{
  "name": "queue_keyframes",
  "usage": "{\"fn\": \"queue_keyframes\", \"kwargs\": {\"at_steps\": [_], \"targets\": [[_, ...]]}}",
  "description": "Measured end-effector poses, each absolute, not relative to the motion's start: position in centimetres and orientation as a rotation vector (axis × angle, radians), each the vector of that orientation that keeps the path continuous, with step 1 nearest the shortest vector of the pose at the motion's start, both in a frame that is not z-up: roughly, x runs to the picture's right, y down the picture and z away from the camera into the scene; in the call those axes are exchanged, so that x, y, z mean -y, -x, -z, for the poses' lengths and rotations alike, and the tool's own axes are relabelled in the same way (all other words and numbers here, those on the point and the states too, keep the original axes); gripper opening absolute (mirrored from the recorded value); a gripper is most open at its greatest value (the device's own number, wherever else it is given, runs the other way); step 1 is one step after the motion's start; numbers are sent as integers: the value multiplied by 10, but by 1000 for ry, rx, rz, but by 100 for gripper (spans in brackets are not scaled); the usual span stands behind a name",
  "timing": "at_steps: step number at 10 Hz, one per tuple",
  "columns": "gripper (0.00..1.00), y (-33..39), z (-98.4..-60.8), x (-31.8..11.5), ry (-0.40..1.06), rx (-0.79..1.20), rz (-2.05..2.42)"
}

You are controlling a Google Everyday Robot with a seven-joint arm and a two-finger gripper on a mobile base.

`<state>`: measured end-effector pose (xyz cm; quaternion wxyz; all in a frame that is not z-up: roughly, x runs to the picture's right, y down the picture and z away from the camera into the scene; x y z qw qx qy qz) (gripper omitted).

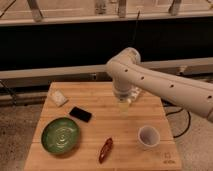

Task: Move the arm in a circular motion

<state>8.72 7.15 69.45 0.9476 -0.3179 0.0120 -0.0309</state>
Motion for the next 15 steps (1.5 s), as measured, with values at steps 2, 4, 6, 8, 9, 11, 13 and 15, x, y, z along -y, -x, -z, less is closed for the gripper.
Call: {"fn": "queue_keyframes", "kwargs": {"at_steps": [2,4,6,8,9,11,13,15], "targets": [[80,-91,-693,-71,658,-22,51],[80,-97,-693,-66,664,-26,41],[80,-93,-690,-68,673,-26,45],[80,-90,-690,-64,675,-26,47],[80,-90,-691,-61,677,-28,45],[80,-91,-689,-61,683,-26,43],[80,-90,-689,-56,680,-33,40],[80,-80,-689,-54,682,-35,40]]}}
